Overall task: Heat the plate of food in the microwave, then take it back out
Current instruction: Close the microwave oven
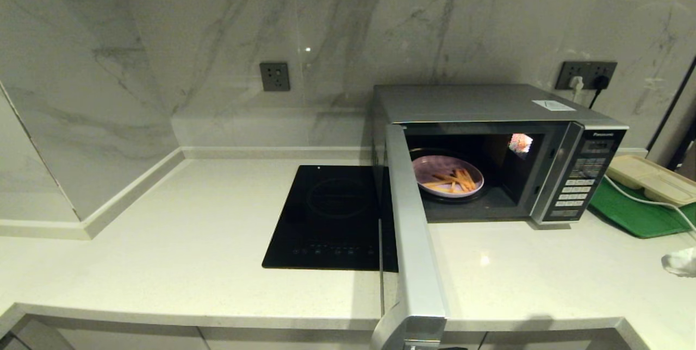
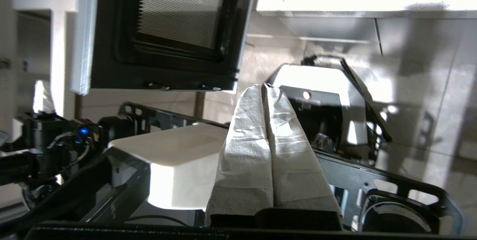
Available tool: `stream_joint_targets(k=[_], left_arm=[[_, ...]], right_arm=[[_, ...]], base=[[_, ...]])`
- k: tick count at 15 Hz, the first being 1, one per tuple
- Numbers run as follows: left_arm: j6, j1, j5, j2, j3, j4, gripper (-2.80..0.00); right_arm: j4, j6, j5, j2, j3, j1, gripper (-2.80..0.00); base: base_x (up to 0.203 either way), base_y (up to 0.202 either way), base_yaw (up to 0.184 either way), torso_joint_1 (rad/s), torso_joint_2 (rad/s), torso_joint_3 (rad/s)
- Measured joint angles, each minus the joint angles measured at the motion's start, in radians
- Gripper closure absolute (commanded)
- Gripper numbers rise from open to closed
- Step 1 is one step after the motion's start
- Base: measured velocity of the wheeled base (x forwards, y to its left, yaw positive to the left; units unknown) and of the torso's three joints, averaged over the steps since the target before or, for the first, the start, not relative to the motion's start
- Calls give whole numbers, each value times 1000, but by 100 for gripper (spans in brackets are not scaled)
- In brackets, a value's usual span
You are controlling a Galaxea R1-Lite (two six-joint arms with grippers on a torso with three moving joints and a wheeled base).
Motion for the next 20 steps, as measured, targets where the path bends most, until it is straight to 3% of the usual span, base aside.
stream_joint_targets(k=[4, 7, 10, 20], left_arm=[[0, 0, 1, 0, 0, 0, 0], [0, 0, 0, 0, 0, 0, 0], [0, 0, 1, 0, 0, 0, 0], [0, 0, 1, 0, 0, 0, 0]], right_arm=[[-81, -21, 3, 95, -3, 1, 0], [-98, -15, -51, 182, 3, 0, 0], [-101, 0, -55, 229, 17, -1, 0], [-105, -9, -48, 188, 73, -10, 0]], base=[[0, 0, 0, 0, 0, 0], [0, 0, 0, 0, 0, 0], [0, 0, 0, 0, 0, 0], [0, 0, 0, 0, 0, 0]])
